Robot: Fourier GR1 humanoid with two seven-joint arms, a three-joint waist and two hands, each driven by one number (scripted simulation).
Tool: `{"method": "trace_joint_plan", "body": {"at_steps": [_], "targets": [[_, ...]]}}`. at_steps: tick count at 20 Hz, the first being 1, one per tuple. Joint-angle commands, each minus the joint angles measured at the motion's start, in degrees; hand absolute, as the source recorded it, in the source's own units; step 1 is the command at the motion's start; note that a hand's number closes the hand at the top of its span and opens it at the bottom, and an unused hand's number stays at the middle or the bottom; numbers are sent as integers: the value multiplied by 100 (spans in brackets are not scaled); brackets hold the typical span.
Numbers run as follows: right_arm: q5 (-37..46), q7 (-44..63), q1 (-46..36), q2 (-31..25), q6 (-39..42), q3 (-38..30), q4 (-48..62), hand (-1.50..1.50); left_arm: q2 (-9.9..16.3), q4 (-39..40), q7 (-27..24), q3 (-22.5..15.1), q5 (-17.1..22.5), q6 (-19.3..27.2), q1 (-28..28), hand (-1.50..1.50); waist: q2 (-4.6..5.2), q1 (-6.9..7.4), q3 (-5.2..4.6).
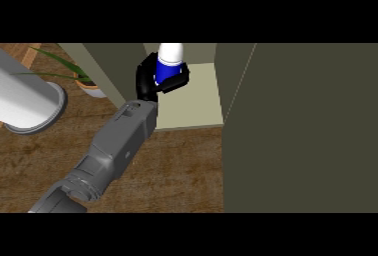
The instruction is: Pick up the bottled water, place it into the cabinet and close the cabinet
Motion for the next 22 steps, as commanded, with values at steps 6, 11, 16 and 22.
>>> {"method": "trace_joint_plan", "body": {"at_steps": [6, 11, 16, 22], "targets": [[-563, -31, -24, -55, 148, -206, -53, -150, 148, 733, -351, -63, -360, 431, -470, -150, 53, -83, 3], [-599, 224, 23, -130, 175, -132, -261, -150, 196, 983, -208, -108, -481, 532, -817, -150, 59, -102, -1], [-766, 143, 2, -180, 262, -265, -204, -150, 140, 807, -456, -15, -425, -111, -823, -150, 42, -79, -1], [-624, 28, 95, -167, 408, -174, -92, -150, 122, 295, -1155, 482, -14, -885, -816, -150, -2, -12, -2]]}}
